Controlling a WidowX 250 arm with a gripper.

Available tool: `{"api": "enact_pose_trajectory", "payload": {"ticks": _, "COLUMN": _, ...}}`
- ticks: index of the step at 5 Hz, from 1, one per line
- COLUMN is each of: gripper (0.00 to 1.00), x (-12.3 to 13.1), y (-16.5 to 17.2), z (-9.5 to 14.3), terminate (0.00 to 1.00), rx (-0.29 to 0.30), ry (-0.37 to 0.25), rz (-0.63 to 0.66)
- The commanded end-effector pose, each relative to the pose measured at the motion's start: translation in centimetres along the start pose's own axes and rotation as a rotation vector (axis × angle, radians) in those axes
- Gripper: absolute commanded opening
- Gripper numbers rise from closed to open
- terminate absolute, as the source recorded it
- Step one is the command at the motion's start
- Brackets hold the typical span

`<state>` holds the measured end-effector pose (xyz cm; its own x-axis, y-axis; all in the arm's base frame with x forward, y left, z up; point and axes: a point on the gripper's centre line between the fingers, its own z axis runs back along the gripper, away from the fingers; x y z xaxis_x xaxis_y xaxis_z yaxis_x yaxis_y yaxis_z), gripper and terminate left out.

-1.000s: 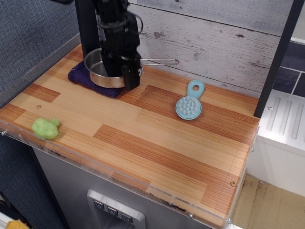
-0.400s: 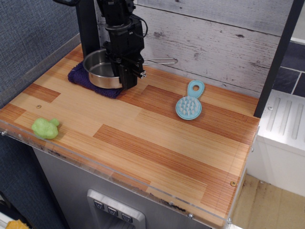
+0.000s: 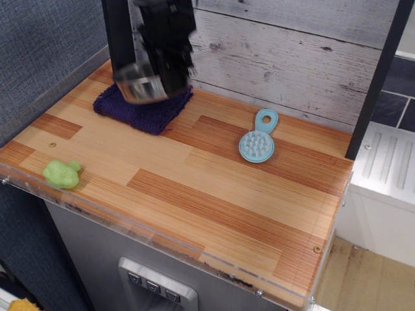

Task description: Place the silver pot on the front right corner of the table.

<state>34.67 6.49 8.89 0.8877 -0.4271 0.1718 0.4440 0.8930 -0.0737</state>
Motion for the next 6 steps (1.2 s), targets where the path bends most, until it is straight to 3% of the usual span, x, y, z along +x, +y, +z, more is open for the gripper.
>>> {"api": "enact_pose_trajectory", "payload": {"ticks": 1, "gripper": 0.0, "x": -0.7, "y": -5.2, "z": 6.6, "terminate": 0.0, "rx": 0.048, "ry": -0.077, "rz": 0.012}}
{"api": "enact_pose_trajectory", "payload": {"ticks": 2, "gripper": 0.0, "x": -1.8, "y": -8.4, "z": 5.2, "terminate": 0.0, "rx": -0.035, "ry": -0.059, "rz": 0.056}}
{"api": "enact_pose_trajectory", "payload": {"ticks": 6, "gripper": 0.0, "x": -4.5, "y": -14.3, "z": -4.3, "terminate": 0.0, "rx": -0.183, "ry": 0.163, "rz": 0.005}}
